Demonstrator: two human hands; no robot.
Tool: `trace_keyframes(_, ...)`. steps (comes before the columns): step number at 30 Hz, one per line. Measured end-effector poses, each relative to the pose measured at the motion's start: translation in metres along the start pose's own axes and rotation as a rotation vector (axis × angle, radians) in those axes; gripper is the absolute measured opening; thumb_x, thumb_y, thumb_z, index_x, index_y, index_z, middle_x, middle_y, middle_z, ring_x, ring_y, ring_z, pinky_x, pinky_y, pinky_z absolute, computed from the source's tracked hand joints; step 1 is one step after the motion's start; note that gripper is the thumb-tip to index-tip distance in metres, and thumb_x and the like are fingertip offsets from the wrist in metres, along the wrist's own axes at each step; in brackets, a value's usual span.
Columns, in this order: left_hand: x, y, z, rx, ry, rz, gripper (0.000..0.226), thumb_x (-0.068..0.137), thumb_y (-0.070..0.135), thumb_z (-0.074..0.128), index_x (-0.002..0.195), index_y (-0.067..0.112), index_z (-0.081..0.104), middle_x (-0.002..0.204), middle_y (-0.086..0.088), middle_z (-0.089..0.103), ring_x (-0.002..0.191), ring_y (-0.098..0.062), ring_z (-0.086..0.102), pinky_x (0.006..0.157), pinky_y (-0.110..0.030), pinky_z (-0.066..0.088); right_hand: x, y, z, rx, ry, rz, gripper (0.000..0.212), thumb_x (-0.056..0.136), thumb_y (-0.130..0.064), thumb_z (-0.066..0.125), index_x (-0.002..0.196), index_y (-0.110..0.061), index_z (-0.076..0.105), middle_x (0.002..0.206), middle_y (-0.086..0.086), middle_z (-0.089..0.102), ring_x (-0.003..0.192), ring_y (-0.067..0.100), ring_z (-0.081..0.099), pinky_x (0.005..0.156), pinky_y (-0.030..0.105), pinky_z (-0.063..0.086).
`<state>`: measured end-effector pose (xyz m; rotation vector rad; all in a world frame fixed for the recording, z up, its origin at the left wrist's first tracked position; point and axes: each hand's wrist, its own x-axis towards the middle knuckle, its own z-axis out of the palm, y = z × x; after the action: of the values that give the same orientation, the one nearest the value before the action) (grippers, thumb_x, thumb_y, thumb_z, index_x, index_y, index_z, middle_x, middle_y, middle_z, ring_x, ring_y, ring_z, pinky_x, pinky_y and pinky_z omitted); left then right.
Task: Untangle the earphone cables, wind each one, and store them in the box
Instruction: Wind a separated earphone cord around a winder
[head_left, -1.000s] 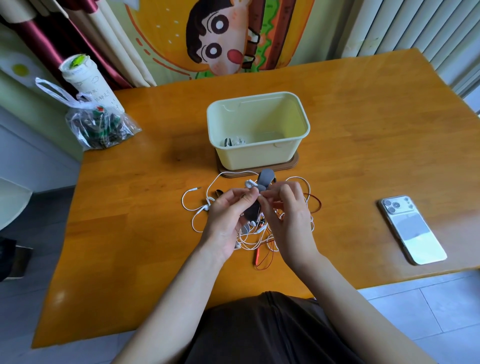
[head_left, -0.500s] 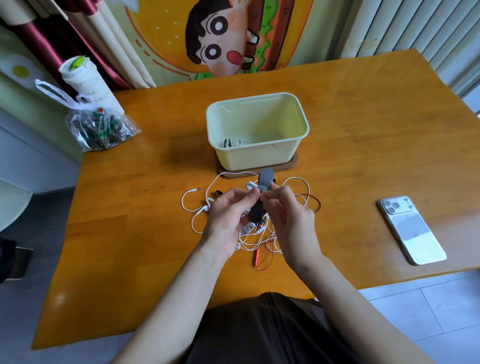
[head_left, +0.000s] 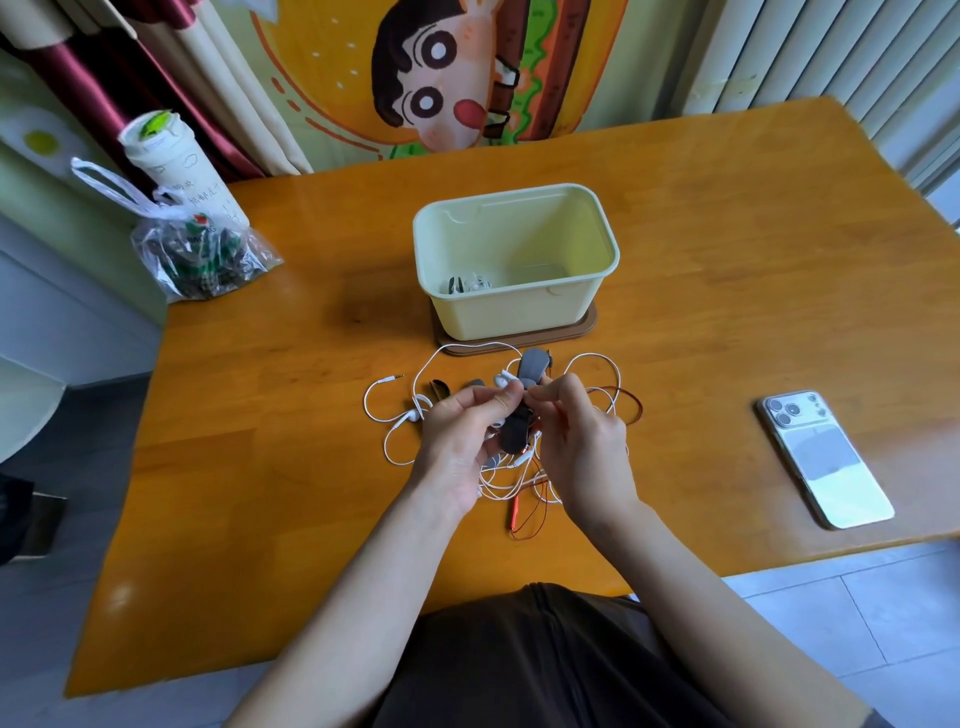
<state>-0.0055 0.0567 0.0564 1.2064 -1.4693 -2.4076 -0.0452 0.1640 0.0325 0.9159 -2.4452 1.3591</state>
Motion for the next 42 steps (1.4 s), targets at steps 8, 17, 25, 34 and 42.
trace_keyframes(8, 0.002, -0.009, 0.001, -0.007, 0.053, -0.068, 0.015, 0.081, 0.017, 0.071, 0.089, 0.006, 0.066, 0.087, -0.01, 0.069, 0.087, -0.025, 0.064, 0.061, -0.028, 0.052, -0.011, 0.01, 0.007, 0.013, -0.029, 0.037, 0.005, 0.086, -0.002, 0.057, 0.09, 0.0, 0.057, 0.078, 0.01, 0.07, 0.061, 0.018, 0.068, 0.053, 0.001, 0.041)
trace_keyframes(17, 0.003, 0.001, -0.004, -0.016, -0.142, 0.055, 0.024, 0.072, 0.02, 0.07, 0.093, 0.01, 0.065, 0.083, -0.002, 0.073, 0.083, -0.015, 0.07, 0.07, -0.024, 0.056, 0.004, 0.005, -0.007, 0.169, -0.045, 0.104, 0.011, 0.087, -0.01, 0.061, 0.093, -0.001, 0.058, 0.098, -0.005, 0.061, 0.093, -0.003, 0.058, 0.063, -0.001, 0.044)
trace_keyframes(25, 0.002, 0.006, -0.005, -0.008, -0.175, 0.146, 0.03, 0.069, 0.023, 0.07, 0.095, 0.009, 0.063, 0.083, -0.002, 0.071, 0.078, -0.015, 0.069, 0.066, -0.024, 0.055, 0.016, -0.008, -0.02, 0.227, -0.096, 0.16, 0.011, 0.086, -0.014, 0.065, 0.094, -0.007, 0.06, 0.095, -0.01, 0.061, 0.092, -0.008, 0.056, 0.063, 0.001, 0.045)
trace_keyframes(34, 0.0, 0.008, -0.003, 0.109, -0.13, 0.199, 0.03, 0.067, 0.021, 0.073, 0.095, 0.012, 0.067, 0.086, -0.003, 0.072, 0.084, -0.018, 0.069, 0.067, -0.024, 0.053, 0.015, -0.012, -0.021, 0.16, -0.051, 0.187, 0.008, 0.087, -0.014, 0.065, 0.091, -0.013, 0.058, 0.095, -0.004, 0.062, 0.081, 0.001, 0.06, 0.065, 0.005, 0.048)
trace_keyframes(42, -0.004, 0.012, -0.003, 0.035, -0.151, 0.173, 0.033, 0.064, 0.024, 0.072, 0.093, 0.009, 0.066, 0.084, -0.006, 0.071, 0.078, -0.018, 0.068, 0.07, -0.026, 0.055, 0.019, -0.01, -0.027, -0.069, -0.104, -0.004, 0.008, 0.089, -0.014, 0.062, 0.089, -0.007, 0.058, 0.081, 0.005, 0.056, 0.064, 0.021, 0.055, 0.054, 0.028, 0.044)
